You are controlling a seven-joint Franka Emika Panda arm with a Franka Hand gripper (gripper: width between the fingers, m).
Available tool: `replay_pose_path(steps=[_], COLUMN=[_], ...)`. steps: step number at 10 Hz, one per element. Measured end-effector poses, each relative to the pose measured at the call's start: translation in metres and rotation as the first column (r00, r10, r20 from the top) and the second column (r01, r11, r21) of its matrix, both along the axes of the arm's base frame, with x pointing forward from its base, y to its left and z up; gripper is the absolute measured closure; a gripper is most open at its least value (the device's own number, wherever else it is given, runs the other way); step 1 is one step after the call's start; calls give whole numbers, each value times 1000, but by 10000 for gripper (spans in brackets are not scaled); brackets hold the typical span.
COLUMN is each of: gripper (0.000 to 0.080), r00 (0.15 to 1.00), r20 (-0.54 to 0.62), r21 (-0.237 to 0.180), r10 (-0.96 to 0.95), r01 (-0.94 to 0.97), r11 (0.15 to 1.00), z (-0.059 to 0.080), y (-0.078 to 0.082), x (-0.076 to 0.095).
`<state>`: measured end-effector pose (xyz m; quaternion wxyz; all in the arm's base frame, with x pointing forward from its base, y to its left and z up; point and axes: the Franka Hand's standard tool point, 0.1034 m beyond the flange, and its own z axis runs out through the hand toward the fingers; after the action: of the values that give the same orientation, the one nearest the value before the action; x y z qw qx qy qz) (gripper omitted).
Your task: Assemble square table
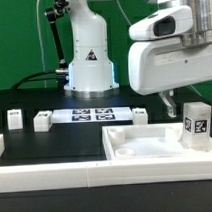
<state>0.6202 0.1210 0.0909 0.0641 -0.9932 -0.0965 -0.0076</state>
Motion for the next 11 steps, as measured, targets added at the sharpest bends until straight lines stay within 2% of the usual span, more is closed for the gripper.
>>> replay_pose_path(steps=[1, 2, 8, 10, 11], gripper=[150, 150, 150, 409, 513], r00=[999, 999, 999, 1000, 999], r20=[-49, -37, -24, -23, -26], r21=[-2, -1, -2, -2, -2], r10=[-12, -31, -22, -18, -45], r01=[12, 31, 22, 18, 45], r11=[1000, 1000, 1000, 1000, 999], z=[2, 3, -2, -2, -2], y=[-1, -1, -4, -4, -4], x=[3, 7, 8, 8, 8])
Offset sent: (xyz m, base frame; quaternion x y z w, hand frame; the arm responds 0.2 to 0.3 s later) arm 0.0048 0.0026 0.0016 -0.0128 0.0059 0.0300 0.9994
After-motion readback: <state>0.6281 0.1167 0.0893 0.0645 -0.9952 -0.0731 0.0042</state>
